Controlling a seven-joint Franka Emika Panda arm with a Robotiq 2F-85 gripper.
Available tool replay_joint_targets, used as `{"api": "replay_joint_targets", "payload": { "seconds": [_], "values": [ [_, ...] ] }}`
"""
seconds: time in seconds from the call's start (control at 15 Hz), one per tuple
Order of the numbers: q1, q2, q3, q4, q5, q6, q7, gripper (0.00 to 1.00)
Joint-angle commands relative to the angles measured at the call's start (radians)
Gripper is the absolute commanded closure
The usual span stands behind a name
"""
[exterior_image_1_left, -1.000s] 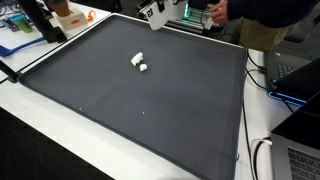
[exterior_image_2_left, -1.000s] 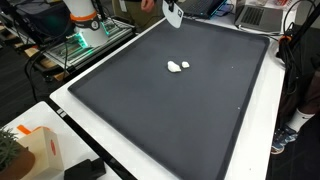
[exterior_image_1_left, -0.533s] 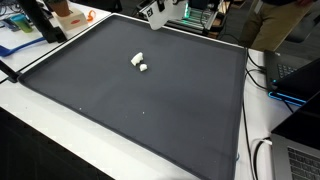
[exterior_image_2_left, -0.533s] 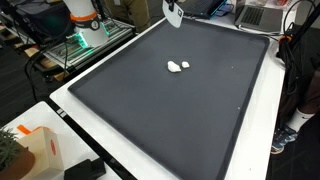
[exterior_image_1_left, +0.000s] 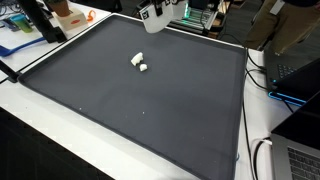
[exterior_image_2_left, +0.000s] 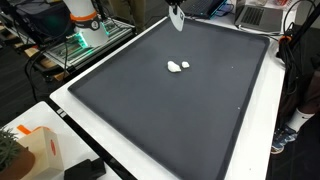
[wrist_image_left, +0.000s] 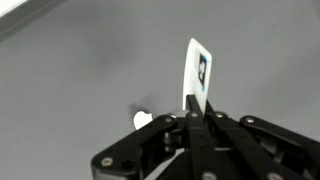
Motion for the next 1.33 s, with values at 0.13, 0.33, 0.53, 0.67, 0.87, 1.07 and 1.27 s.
{"api": "replay_joint_targets", "payload": {
  "seconds": [0.13,0.33,0.53,0.67,0.87,1.07,1.27],
  "values": [
    [0.006,-0.072,0.036,-0.161,-0.028,0.195,0.331,0.99],
    [-0.015,-0.112,0.032,-0.22,-0.078,0.25,0.485,0.99],
    [-0.052,-0.146,0.025,-0.257,-0.159,0.258,0.642,0.99],
    [-0.065,-0.14,0.004,-0.252,-0.134,0.245,0.612,0.99],
    [-0.066,-0.116,0.007,-0.223,-0.146,0.233,0.617,0.96],
    [-0.078,-0.082,0.02,-0.219,-0.212,0.297,0.708,0.99],
    [-0.072,-0.025,0.03,-0.209,-0.294,0.357,0.81,0.99]
  ]
}}
